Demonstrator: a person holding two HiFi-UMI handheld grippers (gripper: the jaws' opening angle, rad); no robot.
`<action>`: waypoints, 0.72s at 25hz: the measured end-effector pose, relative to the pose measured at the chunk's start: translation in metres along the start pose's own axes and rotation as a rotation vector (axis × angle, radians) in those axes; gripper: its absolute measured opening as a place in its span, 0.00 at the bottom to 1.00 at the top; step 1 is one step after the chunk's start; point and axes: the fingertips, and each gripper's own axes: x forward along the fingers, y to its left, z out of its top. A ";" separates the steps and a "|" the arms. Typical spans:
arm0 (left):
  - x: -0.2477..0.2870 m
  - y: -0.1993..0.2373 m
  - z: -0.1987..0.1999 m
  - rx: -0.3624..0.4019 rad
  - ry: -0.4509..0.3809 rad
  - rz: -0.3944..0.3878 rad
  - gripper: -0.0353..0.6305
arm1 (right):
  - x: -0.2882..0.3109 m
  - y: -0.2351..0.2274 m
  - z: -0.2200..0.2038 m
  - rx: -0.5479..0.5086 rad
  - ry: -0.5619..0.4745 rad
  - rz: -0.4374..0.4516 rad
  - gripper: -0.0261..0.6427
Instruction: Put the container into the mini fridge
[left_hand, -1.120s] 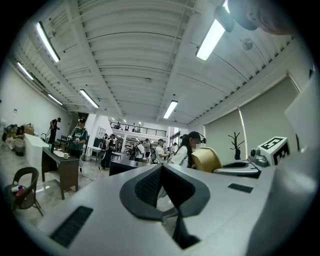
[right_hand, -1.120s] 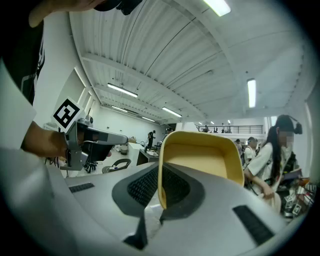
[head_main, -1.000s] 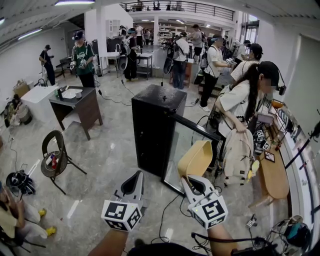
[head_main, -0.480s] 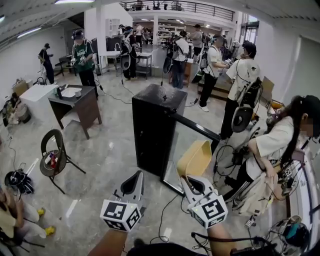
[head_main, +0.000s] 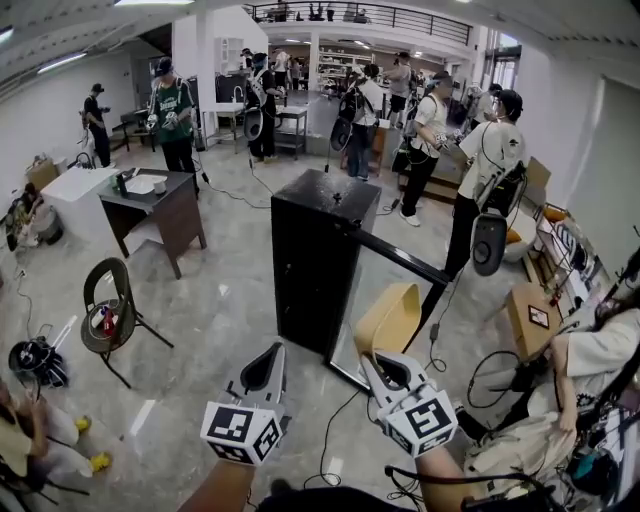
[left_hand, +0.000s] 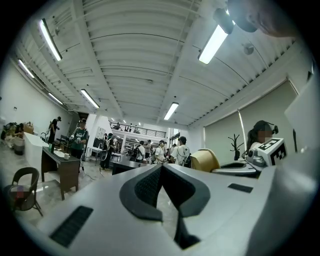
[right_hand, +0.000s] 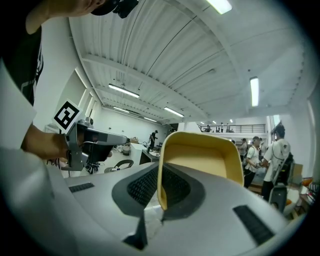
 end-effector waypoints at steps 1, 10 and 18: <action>-0.001 0.004 0.000 0.002 0.000 0.003 0.06 | 0.003 0.002 0.001 -0.007 0.004 0.001 0.08; -0.015 0.042 0.000 0.018 0.009 0.018 0.07 | 0.025 0.018 0.001 0.014 0.003 -0.022 0.08; -0.028 0.066 -0.003 0.030 0.027 -0.027 0.06 | 0.043 0.047 0.005 0.006 0.006 -0.039 0.08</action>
